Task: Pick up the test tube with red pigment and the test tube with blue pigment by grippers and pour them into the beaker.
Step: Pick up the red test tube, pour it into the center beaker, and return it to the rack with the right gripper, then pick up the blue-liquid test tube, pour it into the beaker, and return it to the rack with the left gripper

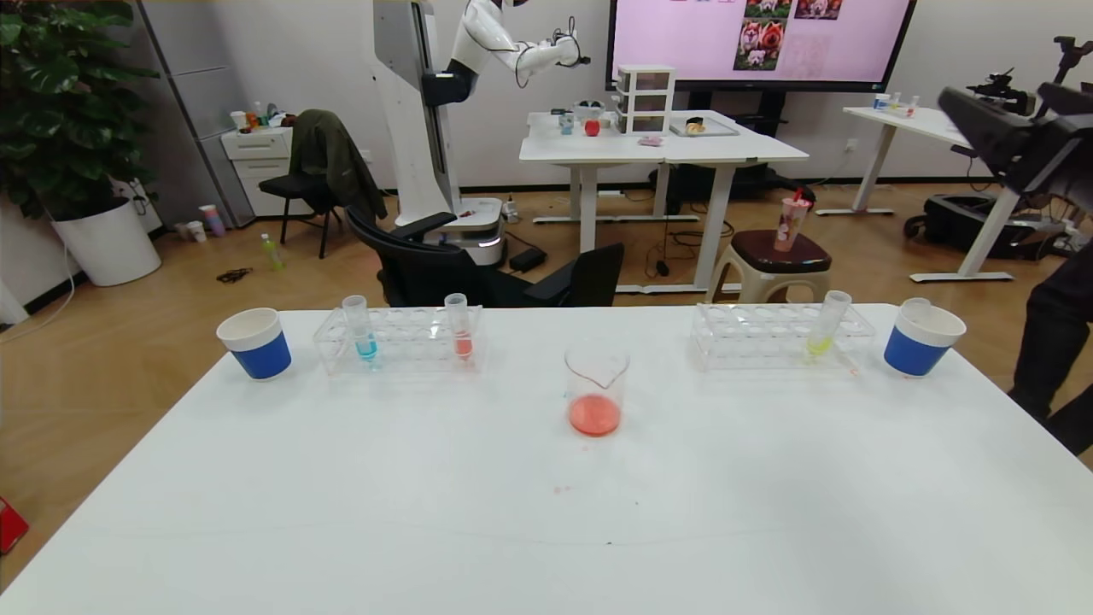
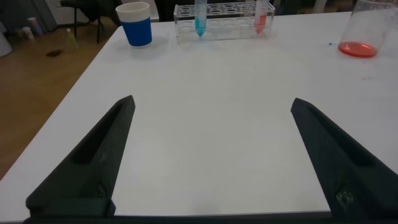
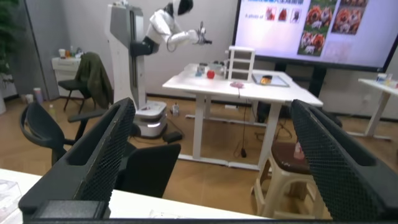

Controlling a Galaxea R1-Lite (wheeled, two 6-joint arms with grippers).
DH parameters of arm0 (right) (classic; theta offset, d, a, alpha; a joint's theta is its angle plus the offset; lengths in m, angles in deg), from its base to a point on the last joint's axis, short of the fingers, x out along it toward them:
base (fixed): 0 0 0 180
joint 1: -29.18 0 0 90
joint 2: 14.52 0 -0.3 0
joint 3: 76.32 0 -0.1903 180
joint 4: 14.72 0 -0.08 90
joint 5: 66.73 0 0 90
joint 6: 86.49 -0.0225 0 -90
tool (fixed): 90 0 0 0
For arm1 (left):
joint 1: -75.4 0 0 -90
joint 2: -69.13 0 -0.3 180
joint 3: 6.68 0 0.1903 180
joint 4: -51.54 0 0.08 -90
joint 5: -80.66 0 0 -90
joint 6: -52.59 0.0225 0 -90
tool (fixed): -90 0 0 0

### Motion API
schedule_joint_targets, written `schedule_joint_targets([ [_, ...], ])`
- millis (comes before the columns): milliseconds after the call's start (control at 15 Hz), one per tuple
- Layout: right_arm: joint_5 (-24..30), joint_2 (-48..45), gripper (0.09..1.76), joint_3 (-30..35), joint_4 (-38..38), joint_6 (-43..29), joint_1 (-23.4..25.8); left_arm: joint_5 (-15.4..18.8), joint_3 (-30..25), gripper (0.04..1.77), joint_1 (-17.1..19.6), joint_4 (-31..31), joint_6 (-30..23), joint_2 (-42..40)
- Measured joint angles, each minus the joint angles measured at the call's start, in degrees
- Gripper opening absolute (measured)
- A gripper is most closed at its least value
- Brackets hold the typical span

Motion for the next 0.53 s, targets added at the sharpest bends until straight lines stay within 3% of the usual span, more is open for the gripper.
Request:
schedule_joint_targets([
  [533,0.46,-39.49,1.74,19.52,-9.68,3.12,0.10,0.01,0.00,1.75,0.00,0.00,0.02,0.00],
])
